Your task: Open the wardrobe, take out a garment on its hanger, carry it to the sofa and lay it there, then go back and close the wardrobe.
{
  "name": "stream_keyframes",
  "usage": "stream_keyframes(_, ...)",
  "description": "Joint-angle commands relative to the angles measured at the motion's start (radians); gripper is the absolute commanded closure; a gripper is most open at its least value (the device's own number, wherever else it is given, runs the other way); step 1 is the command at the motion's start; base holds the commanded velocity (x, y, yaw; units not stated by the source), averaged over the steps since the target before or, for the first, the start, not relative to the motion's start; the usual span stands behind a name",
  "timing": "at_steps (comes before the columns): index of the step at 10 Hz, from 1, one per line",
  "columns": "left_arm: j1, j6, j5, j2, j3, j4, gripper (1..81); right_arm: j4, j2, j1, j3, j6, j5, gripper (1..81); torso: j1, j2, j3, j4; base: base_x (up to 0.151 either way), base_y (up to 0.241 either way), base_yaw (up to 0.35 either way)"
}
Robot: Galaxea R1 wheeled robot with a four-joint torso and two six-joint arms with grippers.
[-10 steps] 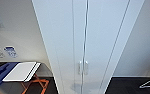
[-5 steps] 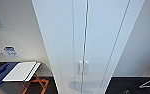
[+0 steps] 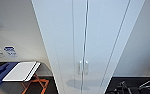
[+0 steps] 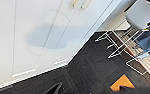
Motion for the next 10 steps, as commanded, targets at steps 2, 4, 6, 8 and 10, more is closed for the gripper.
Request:
stream_keyframes(2,-0.195,-0.001,0.112,-0.044,0.032,-0.038,1.0,0.021,0.028,0.188,-0.014,0.011,-0.072,1.0,0.000,0.000,0.000,0.000,0.000,0.000,0.000)
stream_keyframes(4,-0.246,-0.001,0.131,-0.038,0.032,-0.043,1.0,0.012,0.057,0.228,-0.030,0.011,-0.112,1.0,0.000,0.000,0.000,0.000,0.000,0.000,0.000)
stream_keyframes(6,-0.280,-0.001,0.132,-0.016,0.029,-0.055,1.0,0.001,0.075,0.280,-0.045,0.011,-0.122,1.0,0.001,0.001,-0.001,0.000,0.000,0.000,0.000)
stream_keyframes(8,-0.306,-0.003,0.181,0.024,0.001,-0.064,1.0,-0.011,0.097,0.341,-0.076,0.011,-0.178,1.0,0.001,0.001,-0.001,0.000,0.000,0.000,0.000)
stream_keyframes(10,-0.329,-0.009,0.177,0.062,-0.029,-0.064,1.0,-0.006,0.132,0.369,-0.129,0.012,-0.179,1.0,0.001,0.001,-0.002,0.000,0.000,0.000,0.000)
